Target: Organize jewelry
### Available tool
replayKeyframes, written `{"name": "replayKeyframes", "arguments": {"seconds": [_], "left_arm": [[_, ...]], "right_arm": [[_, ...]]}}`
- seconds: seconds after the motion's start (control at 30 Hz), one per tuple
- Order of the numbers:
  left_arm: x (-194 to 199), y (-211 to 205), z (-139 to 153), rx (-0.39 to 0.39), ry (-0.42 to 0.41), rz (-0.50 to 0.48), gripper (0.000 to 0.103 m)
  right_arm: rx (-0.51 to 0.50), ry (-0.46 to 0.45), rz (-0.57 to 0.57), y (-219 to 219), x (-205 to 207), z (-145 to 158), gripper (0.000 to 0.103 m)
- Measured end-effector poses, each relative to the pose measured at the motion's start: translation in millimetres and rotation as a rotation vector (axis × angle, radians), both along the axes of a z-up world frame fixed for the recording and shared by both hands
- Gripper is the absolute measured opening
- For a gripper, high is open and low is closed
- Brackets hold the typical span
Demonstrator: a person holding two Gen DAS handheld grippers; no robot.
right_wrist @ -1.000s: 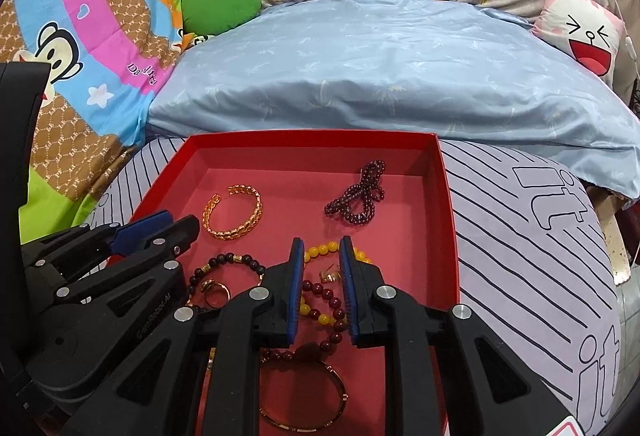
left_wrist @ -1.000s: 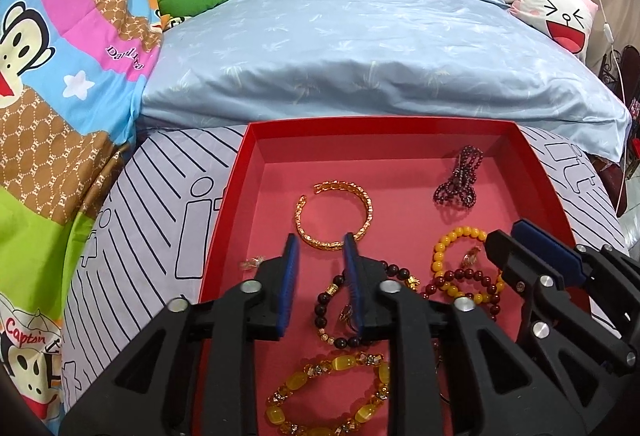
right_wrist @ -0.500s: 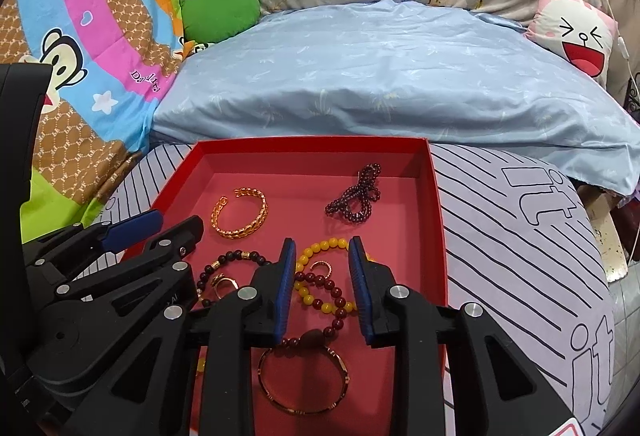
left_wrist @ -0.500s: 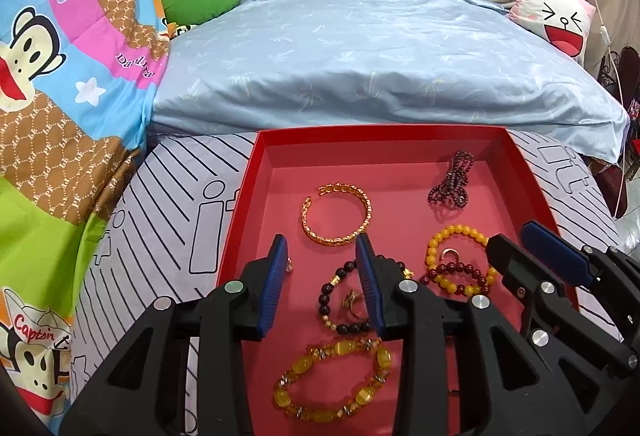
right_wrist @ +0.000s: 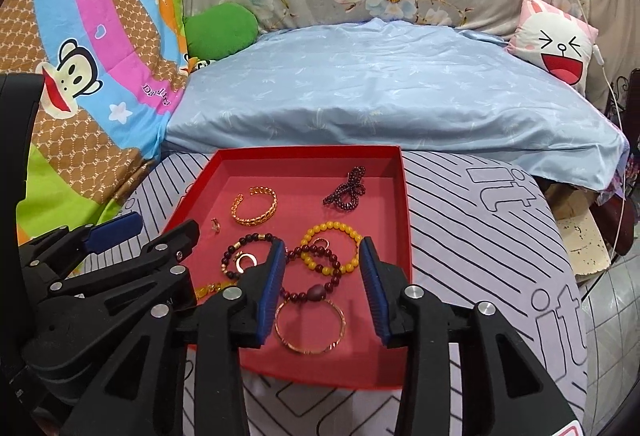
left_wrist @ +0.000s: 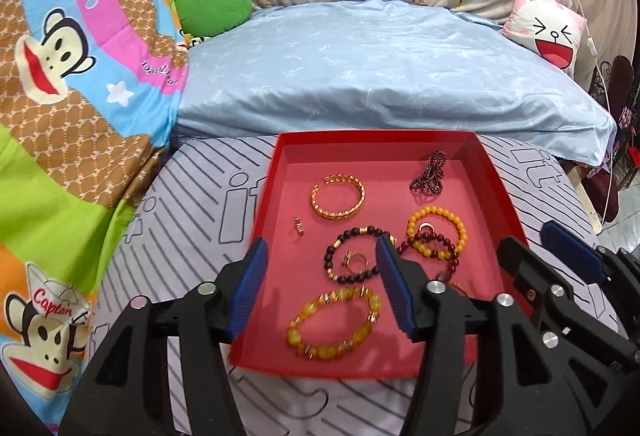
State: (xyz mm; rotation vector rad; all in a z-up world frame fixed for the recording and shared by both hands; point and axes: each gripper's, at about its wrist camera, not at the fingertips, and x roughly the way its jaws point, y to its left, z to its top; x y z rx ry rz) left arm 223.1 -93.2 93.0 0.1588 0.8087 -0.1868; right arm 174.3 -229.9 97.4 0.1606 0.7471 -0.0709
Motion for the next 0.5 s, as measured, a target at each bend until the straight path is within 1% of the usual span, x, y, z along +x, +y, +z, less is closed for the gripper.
{"name": "replayKeyframes", "arguments": {"seconds": [0.13, 0.27, 0.33, 0.4, 0.5], "left_arm": [[-16.8, 8.3, 5.8, -0.003, -0.008, 0.008, 0.059], [-32.9, 16.4, 8.9, 0.004, -0.018, 0.023, 0.070], [-39.9, 20.4, 9.0, 0.002, -0.018, 0.024, 0.070], [-48.0, 23.6, 8.5, 0.001, -0.015, 0.025, 0.070], [-58.7, 26.4, 7.9, 0.008, -0.014, 0.027, 0.070]], "right_arm": [[-0.010, -0.013, -0.003, 5.1, -18.0, 6.1, 0.047], [-0.016, -0.016, -0.009, 11.3, -36.1, 9.8, 0.048], [-0.019, -0.017, -0.017, 13.0, -43.8, 9.7, 0.052], [-0.015, -0.014, -0.020, 14.9, -52.0, 8.6, 0.054], [-0.011, 0.003, -0.026, 18.3, -61.9, 5.7, 0.055]]}}
